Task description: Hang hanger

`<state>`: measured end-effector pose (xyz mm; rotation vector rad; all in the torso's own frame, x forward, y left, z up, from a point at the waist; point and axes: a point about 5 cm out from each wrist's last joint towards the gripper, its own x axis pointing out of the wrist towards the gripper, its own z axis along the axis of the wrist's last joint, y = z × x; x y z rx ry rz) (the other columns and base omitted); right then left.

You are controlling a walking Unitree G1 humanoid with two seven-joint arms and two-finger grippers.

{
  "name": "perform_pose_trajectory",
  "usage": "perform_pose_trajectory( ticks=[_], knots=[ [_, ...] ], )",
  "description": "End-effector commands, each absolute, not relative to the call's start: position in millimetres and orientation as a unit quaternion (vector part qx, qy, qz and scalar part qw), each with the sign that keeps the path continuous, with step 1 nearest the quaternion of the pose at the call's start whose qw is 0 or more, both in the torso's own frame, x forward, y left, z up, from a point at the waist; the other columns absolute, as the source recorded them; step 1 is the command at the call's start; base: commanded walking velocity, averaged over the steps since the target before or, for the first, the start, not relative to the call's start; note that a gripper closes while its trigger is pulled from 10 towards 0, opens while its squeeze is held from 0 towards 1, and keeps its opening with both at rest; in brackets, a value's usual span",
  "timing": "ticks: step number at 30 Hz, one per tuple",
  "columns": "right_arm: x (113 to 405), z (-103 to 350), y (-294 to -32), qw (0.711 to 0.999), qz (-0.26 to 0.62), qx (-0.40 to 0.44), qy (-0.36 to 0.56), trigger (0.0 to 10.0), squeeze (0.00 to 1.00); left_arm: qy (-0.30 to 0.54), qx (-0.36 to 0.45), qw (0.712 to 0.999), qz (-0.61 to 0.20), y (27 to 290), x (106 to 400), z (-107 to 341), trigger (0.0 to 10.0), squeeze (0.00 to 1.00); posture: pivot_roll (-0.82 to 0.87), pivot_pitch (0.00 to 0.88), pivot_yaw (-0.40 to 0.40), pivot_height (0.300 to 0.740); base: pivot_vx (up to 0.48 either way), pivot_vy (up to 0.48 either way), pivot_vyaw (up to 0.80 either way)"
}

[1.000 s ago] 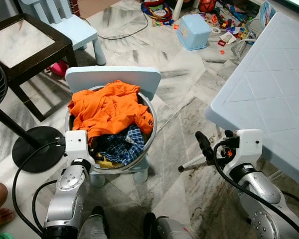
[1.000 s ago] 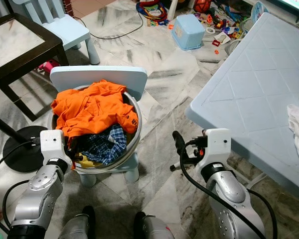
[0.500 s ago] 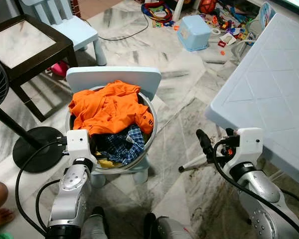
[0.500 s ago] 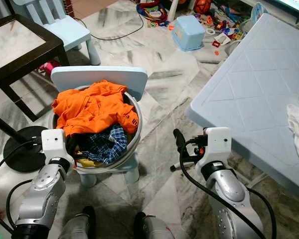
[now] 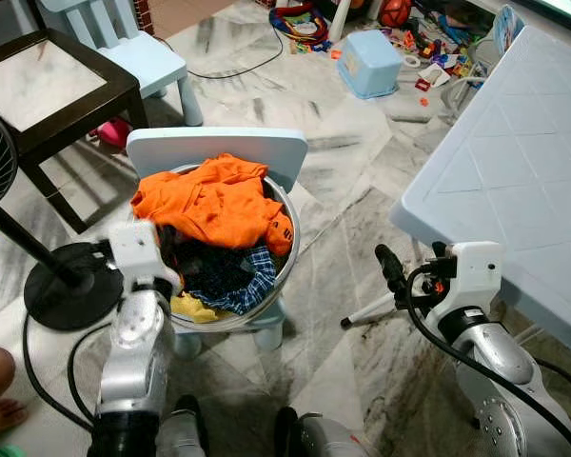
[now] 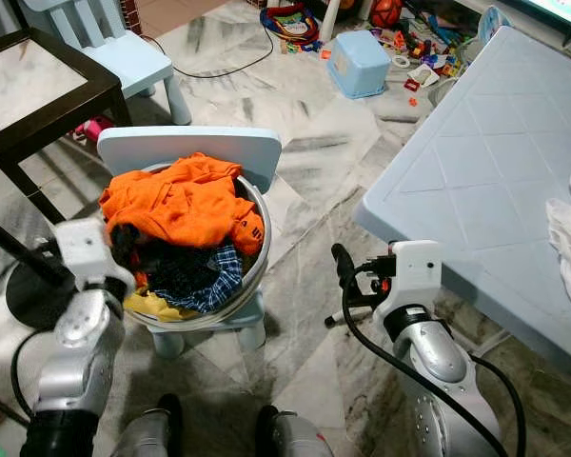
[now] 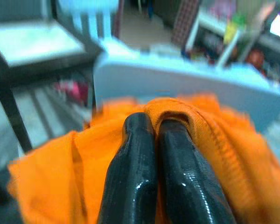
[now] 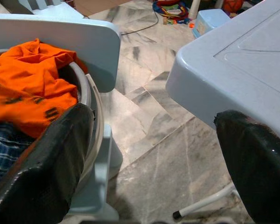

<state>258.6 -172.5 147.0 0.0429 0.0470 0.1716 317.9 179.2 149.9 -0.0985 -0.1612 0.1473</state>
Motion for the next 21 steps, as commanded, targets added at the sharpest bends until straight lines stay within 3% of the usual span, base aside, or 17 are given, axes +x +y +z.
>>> perform_pose_trajectory(
  ticks=[1, 12, 13, 17, 21],
  knots=[
    [257.1, 142.6, -176.6, 0.996, 0.079, 0.017, 0.032, 10.0, 0.00, -0.080, -0.047, 0.993, 0.076, 177.8, 316.6, 147.7, 0.0, 0.00, 0.00, 0.261, -0.146, 0.740, 0.000, 0.000, 0.00],
    [259.1, 142.7, -176.6, 0.997, 0.076, 0.013, 0.027, 10.0, 0.00, -0.073, -0.103, 0.992, 0.001, 139.5, 323.0, 147.4, 0.0, 0.00, 0.00, 0.254, -0.145, 0.740, 0.000, 0.000, 0.00],
    [259.3, 142.4, -176.1, 0.997, 0.076, 0.013, 0.027, 10.0, 0.00, -0.067, -0.157, 0.985, -0.019, 128.0, 324.9, 150.8, 0.0, 0.00, 0.00, 0.251, -0.144, 0.740, 0.000, 0.000, 0.00],
    [260.6, 142.4, -173.5, 0.997, 0.078, 0.014, 0.026, 10.0, 0.00, -0.041, -0.194, 0.976, -0.085, 99.6, 325.5, 152.3, 0.0, 0.00, 0.00, 0.246, -0.140, 0.740, 0.000, 0.000, 0.00],
    [261.6, 143.0, -171.7, 0.997, 0.078, 0.015, 0.025, 10.0, 0.00, 0.028, -0.285, 0.944, -0.165, 65.8, 310.4, 144.0, 0.0, 0.00, 0.00, 0.249, -0.135, 0.740, 0.000, 0.000, 0.00]
  ],
)
